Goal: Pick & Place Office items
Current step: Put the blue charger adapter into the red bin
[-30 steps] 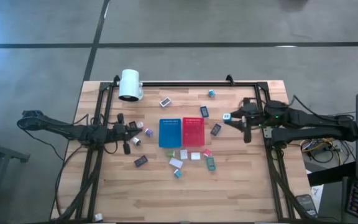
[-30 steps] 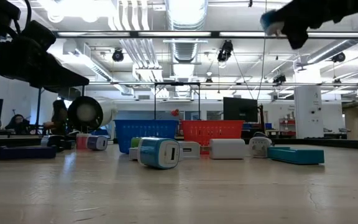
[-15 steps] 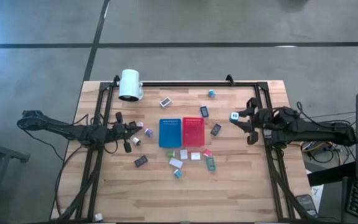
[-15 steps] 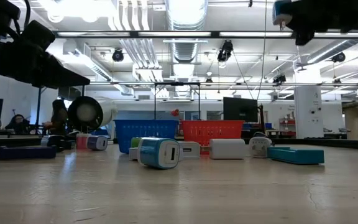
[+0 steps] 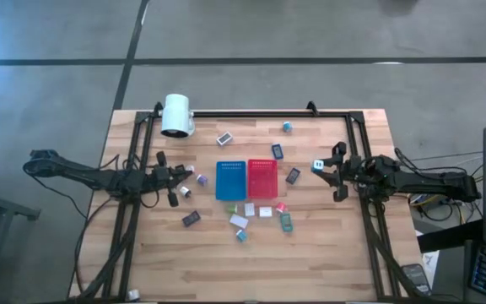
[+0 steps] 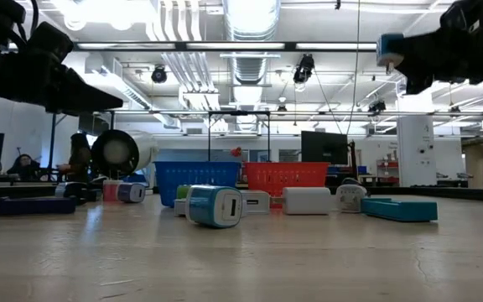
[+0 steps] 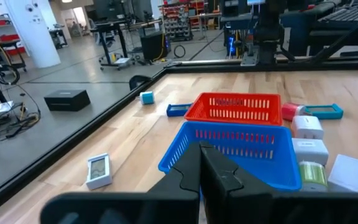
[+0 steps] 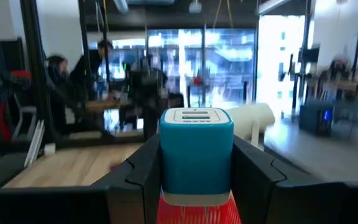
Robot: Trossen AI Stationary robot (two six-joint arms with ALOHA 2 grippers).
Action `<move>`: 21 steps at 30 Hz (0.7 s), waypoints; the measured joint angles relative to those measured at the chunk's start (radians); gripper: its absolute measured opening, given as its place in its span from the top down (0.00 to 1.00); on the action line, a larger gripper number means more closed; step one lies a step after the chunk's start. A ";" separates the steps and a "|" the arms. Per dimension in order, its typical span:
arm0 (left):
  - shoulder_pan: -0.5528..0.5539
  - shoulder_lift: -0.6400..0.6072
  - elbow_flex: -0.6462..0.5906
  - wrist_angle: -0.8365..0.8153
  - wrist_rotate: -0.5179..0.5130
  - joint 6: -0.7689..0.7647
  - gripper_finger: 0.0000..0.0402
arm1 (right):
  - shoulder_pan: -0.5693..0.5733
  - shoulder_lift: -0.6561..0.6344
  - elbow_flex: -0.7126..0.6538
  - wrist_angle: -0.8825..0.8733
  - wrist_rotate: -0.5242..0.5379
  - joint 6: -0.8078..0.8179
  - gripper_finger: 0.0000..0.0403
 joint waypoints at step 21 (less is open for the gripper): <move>0.000 0.000 0.000 0.078 -0.083 0.022 0.99 | -0.001 0.022 0.091 -0.124 0.121 -0.017 0.67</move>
